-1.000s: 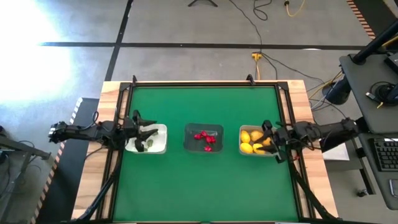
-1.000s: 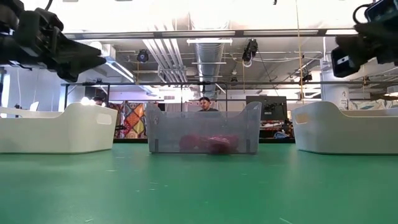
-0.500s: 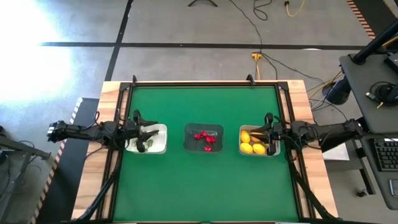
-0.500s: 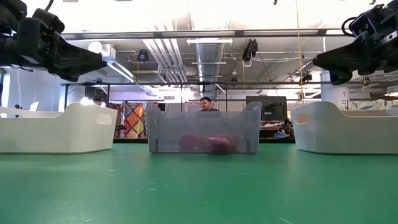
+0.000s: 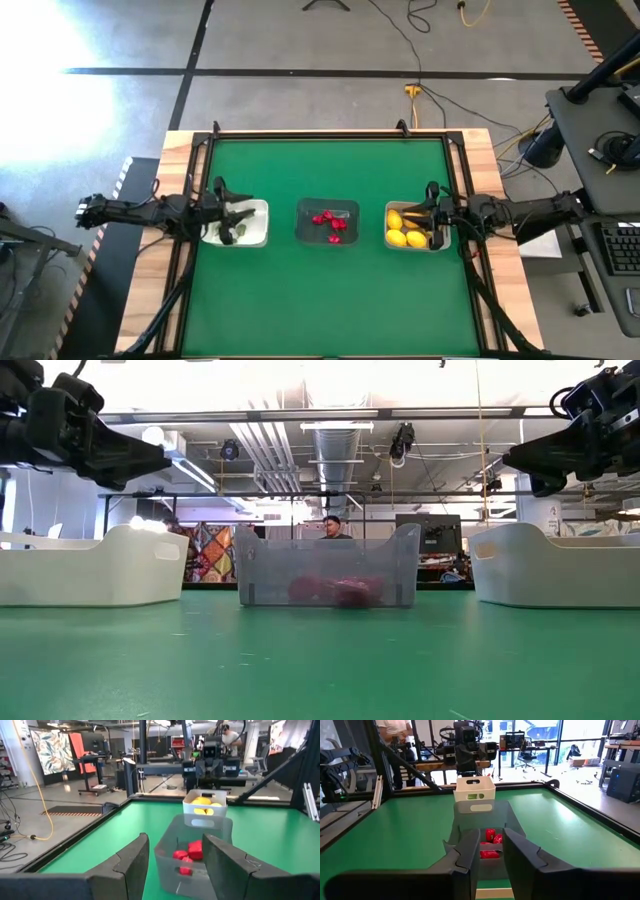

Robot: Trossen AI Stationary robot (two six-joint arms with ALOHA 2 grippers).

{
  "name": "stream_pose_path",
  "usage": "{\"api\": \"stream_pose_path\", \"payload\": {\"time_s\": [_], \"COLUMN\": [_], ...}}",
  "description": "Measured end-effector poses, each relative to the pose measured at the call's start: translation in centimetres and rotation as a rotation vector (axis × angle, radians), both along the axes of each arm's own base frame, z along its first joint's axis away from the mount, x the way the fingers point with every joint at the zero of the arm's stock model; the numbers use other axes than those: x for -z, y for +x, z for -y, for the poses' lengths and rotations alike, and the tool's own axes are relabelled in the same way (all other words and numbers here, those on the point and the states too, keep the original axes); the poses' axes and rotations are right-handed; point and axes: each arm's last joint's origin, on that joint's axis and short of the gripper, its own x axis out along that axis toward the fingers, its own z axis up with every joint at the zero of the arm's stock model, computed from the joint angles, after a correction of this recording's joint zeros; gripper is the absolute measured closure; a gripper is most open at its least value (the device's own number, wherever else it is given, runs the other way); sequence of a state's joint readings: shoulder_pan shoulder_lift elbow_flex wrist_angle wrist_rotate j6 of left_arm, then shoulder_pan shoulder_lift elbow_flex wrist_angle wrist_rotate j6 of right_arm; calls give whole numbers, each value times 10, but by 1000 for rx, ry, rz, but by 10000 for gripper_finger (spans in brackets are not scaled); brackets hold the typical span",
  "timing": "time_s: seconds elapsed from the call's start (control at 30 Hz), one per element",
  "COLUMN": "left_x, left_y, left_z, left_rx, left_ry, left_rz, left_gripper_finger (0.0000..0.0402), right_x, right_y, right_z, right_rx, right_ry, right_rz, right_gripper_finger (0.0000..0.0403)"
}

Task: Sort produce into baskets
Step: Return to Home Position

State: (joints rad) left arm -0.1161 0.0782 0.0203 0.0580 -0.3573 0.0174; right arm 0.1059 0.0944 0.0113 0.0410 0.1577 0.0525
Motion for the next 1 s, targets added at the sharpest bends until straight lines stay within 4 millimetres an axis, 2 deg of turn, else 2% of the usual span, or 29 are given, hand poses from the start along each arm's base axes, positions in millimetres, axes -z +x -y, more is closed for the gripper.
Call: {"api": "stream_pose_path", "payload": {"time_s": [0.27,0.7,1.0], "left_x": [-6,-6,-6], "left_y": [-1,0,0], "left_z": [0,0,0], "left_rx": [0,0,0], "left_ry": [-2,-2,-2], "left_rz": [20,15,15], "left_gripper_finger": [235,235,235], "right_x": [0,0,0], "right_y": [0,0,0], "right_z": [0,0,0], "right_rx": [0,0,0], "right_ry": [0,-1,-1], "right_rz": [-1,-2,-2], "right_gripper_finger": [334,318,330]}}
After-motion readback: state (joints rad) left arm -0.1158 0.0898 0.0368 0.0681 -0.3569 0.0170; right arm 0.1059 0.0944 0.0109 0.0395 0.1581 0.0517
